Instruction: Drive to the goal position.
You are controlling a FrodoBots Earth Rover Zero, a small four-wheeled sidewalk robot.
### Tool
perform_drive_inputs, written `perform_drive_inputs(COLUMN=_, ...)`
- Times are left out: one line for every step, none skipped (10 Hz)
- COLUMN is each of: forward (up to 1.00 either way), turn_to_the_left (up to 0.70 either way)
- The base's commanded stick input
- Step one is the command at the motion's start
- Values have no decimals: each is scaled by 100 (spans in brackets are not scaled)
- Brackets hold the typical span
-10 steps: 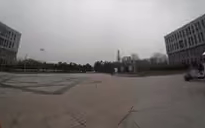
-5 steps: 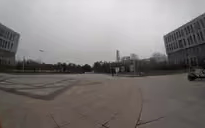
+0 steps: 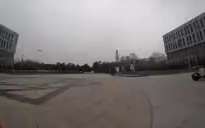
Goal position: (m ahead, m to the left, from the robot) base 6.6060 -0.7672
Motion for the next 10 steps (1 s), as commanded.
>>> perform_drive_inputs(forward=70, turn_to_the_left=-1)
perform_drive_inputs(forward=70, turn_to_the_left=-1)
perform_drive_inputs(forward=70, turn_to_the_left=-1)
perform_drive_inputs(forward=70, turn_to_the_left=-1)
perform_drive_inputs(forward=70, turn_to_the_left=-1)
perform_drive_inputs(forward=70, turn_to_the_left=-1)
perform_drive_inputs(forward=70, turn_to_the_left=-1)
perform_drive_inputs(forward=70, turn_to_the_left=-1)
perform_drive_inputs(forward=70, turn_to_the_left=-1)
perform_drive_inputs(forward=70, turn_to_the_left=-1)
